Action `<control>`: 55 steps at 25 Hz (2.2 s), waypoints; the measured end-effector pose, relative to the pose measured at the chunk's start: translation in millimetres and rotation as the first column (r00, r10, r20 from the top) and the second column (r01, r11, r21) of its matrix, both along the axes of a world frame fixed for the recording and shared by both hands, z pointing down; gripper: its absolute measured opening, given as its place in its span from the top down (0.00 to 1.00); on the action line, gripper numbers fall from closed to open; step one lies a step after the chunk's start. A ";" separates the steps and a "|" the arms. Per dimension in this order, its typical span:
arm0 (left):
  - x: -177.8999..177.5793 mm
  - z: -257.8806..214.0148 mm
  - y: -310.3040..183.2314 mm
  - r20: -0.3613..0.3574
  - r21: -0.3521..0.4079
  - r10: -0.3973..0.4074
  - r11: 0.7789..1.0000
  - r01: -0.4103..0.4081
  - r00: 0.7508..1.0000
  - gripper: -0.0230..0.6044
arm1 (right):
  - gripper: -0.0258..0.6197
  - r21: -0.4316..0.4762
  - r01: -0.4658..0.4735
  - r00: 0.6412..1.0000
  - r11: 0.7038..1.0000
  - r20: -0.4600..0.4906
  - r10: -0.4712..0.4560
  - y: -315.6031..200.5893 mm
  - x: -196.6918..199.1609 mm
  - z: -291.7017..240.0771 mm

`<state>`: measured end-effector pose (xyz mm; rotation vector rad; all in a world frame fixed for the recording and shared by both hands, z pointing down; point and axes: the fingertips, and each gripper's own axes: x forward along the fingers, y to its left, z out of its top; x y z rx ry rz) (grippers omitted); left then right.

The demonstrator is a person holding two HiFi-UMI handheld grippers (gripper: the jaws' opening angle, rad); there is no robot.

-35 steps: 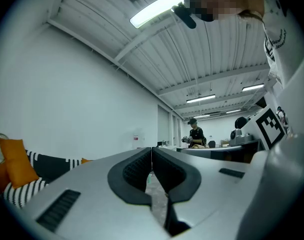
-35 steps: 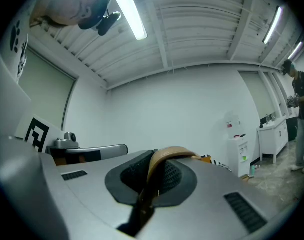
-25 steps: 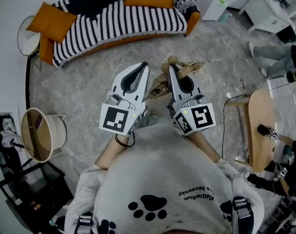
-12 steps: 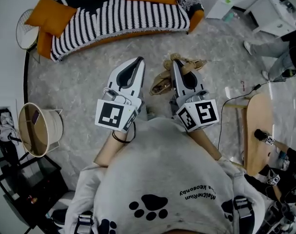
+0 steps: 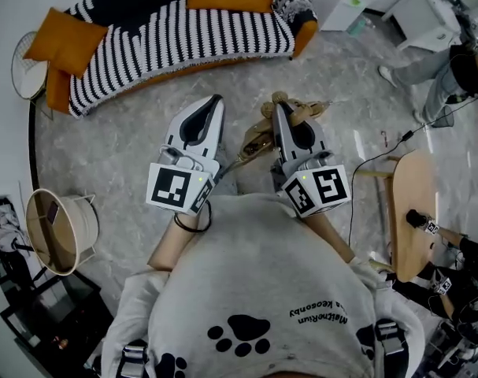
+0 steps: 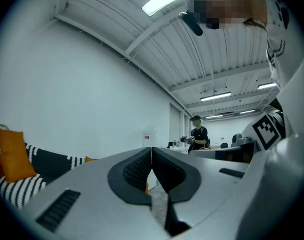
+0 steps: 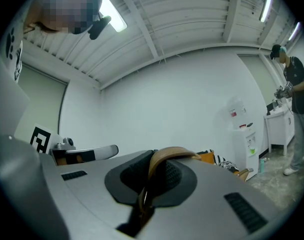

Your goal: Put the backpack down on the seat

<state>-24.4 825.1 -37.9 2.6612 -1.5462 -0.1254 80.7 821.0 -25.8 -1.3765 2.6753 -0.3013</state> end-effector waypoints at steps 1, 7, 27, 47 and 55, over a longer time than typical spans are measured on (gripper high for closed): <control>-0.9 0.7 -8.5 0.001 -0.002 0.006 1.000 -0.006 1.000 0.93 | 0.91 0.004 -0.004 1.000 1.000 0.000 0.004 -9.0 -1.2 -0.9; -5.4 6.3 -73.8 0.003 -0.017 0.059 0.998 -0.059 0.998 0.93 | 0.91 -0.010 -0.044 0.999 0.999 0.006 0.044 -71.4 -9.4 3.4; -51.9 -0.5 -235.4 -0.008 -0.005 0.271 0.963 -0.271 0.962 0.93 | 0.91 -0.020 -0.234 0.971 0.972 0.039 0.235 -222.2 -56.1 1.5; -56.1 7.7 -311.5 -0.018 -0.013 0.215 0.976 -0.215 0.976 0.93 | 0.91 -0.013 -0.160 0.986 0.987 0.053 0.160 -305.3 -63.0 3.0; -38.0 -8.2 -392.3 -0.033 0.002 0.201 0.980 -0.201 0.979 0.93 | 0.91 -0.026 -0.102 0.994 0.994 0.042 0.103 -389.5 -54.2 -5.8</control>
